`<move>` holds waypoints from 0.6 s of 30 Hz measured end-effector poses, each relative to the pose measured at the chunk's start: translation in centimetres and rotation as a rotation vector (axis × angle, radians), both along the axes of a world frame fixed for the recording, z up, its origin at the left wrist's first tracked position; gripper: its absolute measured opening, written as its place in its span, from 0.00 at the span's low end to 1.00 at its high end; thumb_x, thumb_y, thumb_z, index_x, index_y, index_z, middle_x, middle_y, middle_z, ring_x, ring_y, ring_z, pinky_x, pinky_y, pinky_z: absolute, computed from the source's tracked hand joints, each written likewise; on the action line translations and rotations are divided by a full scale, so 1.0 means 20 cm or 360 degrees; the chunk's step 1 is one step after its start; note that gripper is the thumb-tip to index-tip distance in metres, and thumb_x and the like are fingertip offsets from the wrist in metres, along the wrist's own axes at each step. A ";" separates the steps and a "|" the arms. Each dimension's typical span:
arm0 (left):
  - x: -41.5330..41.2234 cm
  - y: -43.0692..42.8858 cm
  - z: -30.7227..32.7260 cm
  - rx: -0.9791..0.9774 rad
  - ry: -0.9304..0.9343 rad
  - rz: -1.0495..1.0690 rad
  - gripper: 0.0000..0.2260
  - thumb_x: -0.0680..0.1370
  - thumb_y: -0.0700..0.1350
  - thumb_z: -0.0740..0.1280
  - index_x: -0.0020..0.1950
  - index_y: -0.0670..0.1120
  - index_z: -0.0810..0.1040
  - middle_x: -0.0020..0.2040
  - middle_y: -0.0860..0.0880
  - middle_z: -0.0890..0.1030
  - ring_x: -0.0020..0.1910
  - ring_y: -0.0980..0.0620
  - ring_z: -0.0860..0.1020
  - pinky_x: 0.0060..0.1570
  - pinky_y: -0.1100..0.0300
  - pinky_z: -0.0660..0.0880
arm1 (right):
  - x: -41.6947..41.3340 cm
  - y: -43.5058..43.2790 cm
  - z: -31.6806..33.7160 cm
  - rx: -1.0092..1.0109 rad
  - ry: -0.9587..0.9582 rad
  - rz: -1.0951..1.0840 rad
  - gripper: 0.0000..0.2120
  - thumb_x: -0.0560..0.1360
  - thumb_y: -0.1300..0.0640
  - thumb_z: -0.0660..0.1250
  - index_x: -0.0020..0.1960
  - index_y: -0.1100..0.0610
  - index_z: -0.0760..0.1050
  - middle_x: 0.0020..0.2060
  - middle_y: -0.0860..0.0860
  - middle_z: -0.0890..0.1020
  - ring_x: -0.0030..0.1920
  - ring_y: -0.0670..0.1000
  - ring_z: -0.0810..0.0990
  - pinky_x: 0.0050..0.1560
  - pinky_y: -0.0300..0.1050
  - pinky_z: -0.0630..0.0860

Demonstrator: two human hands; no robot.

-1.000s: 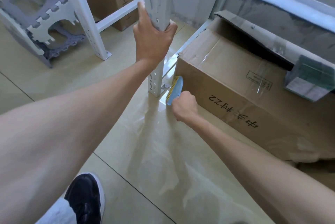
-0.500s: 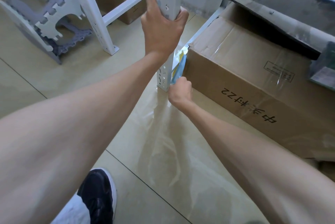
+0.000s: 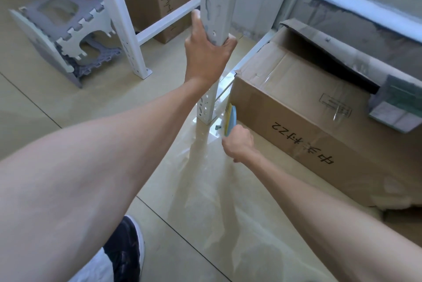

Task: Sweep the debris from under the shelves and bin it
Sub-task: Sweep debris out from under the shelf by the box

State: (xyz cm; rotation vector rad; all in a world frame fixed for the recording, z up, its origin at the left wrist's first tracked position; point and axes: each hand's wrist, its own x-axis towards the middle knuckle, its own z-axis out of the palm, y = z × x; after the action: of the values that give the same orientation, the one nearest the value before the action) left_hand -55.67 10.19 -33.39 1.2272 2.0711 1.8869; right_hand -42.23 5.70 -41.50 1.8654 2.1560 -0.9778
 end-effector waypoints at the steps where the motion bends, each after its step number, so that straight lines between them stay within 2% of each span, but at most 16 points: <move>1: 0.00 -0.01 0.01 -0.0021 -0.0003 -0.0044 0.22 0.71 0.46 0.72 0.57 0.49 0.61 0.36 0.57 0.69 0.33 0.56 0.73 0.34 0.59 0.79 | 0.01 -0.01 0.03 -0.0019 -0.0015 -0.0009 0.03 0.74 0.61 0.59 0.45 0.61 0.69 0.46 0.57 0.79 0.47 0.62 0.81 0.48 0.55 0.81; 4: -0.03 -0.04 0.04 -0.0098 -0.0056 -0.0221 0.24 0.73 0.48 0.71 0.62 0.45 0.64 0.41 0.54 0.74 0.39 0.55 0.78 0.37 0.62 0.80 | 0.01 -0.06 0.11 0.0035 -0.0026 -0.0020 0.04 0.74 0.59 0.59 0.46 0.60 0.69 0.44 0.56 0.77 0.47 0.61 0.81 0.49 0.56 0.81; 6: -0.04 -0.06 0.05 -0.0169 -0.0121 -0.0282 0.27 0.74 0.49 0.72 0.66 0.41 0.63 0.39 0.54 0.74 0.37 0.57 0.76 0.35 0.65 0.78 | 0.00 -0.11 0.16 0.0095 -0.0040 0.0041 0.03 0.74 0.61 0.58 0.44 0.61 0.69 0.43 0.56 0.77 0.45 0.62 0.81 0.47 0.55 0.81; 9: -0.06 -0.07 0.07 -0.0241 -0.0189 -0.0329 0.33 0.74 0.50 0.72 0.71 0.38 0.61 0.39 0.57 0.72 0.35 0.60 0.74 0.32 0.73 0.71 | -0.05 -0.22 0.21 0.0067 -0.0039 0.0196 0.04 0.78 0.60 0.58 0.46 0.60 0.70 0.46 0.59 0.78 0.47 0.64 0.82 0.46 0.57 0.81; 13: -0.10 -0.10 0.10 -0.0295 -0.0206 -0.0487 0.25 0.73 0.47 0.73 0.64 0.44 0.66 0.42 0.56 0.75 0.38 0.63 0.76 0.33 0.74 0.73 | -0.16 -0.33 0.24 -0.0069 -0.0013 0.0430 0.06 0.77 0.63 0.57 0.41 0.59 0.67 0.46 0.60 0.78 0.50 0.64 0.82 0.43 0.49 0.77; 14: -0.11 -0.11 0.10 -0.0315 -0.0206 -0.0526 0.25 0.72 0.48 0.73 0.64 0.46 0.67 0.44 0.55 0.76 0.40 0.62 0.77 0.33 0.72 0.74 | -0.20 -0.35 0.24 -0.0079 -0.0021 0.0522 0.04 0.76 0.64 0.57 0.44 0.61 0.70 0.48 0.61 0.79 0.52 0.63 0.81 0.42 0.46 0.73; 16: -0.14 -0.12 0.12 -0.0361 -0.0195 -0.0594 0.25 0.71 0.48 0.74 0.65 0.49 0.68 0.46 0.56 0.78 0.43 0.62 0.77 0.34 0.72 0.73 | -0.30 -0.36 0.21 -0.0011 0.0010 0.0645 0.08 0.76 0.65 0.58 0.53 0.65 0.73 0.54 0.62 0.78 0.56 0.62 0.78 0.43 0.45 0.69; 18: -0.17 -0.12 0.13 -0.0398 -0.0127 -0.0644 0.20 0.70 0.48 0.74 0.59 0.52 0.71 0.44 0.59 0.78 0.42 0.65 0.76 0.33 0.77 0.69 | -0.42 -0.35 0.18 0.0079 0.0045 0.0698 0.08 0.76 0.67 0.58 0.53 0.65 0.73 0.54 0.63 0.77 0.55 0.63 0.78 0.45 0.46 0.70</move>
State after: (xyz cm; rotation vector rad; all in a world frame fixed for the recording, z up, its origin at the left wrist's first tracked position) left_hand -59.08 7.79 -30.72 1.3551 1.7826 1.4297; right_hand -50.55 -1.31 -37.84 1.3078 2.4718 -0.8625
